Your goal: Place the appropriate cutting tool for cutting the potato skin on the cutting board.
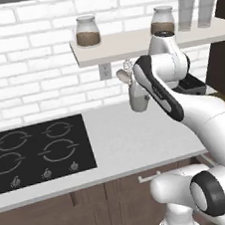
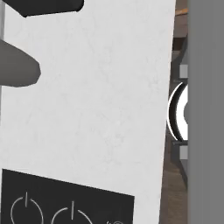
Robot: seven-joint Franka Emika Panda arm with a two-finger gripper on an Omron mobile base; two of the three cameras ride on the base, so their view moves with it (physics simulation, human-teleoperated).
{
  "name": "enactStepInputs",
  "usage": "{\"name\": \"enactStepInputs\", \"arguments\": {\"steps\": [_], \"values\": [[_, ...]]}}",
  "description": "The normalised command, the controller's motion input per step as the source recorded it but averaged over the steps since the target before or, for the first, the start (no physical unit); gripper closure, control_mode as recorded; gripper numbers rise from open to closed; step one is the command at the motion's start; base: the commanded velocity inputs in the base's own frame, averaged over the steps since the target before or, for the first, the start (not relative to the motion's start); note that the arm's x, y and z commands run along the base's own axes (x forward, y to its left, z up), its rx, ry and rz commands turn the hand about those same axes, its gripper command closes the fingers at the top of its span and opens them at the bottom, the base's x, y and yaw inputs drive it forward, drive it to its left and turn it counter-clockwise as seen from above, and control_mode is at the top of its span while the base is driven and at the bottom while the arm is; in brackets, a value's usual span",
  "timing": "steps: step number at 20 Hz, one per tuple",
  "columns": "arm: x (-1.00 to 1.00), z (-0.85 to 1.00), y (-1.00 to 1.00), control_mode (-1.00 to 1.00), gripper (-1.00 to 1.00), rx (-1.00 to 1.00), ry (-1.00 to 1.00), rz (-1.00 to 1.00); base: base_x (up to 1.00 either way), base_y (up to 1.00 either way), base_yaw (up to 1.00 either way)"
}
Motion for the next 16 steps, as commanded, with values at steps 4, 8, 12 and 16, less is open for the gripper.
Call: {"name": "enactStepInputs", "arguments": {"steps": [4, 8, 12, 16], "values": [[-0.67, -0.04, -0.27, -1.00, -1.00, 0.00, -0.05, -0.02, 0.00, 0.00, 0.00], [-0.73, -0.38, -1.00, -1.00, -1.00, 0.08, 0.01, -0.09, 0.00, 0.00, 0.00], [-0.60, -0.63, -1.00, -1.00, -1.00, 0.12, 0.07, -0.04, 0.00, 0.00, 0.00], [-0.50, -0.71, -1.00, -1.00, -1.00, 0.11, 0.05, -0.04, 0.00, 0.00, 0.00]]}}
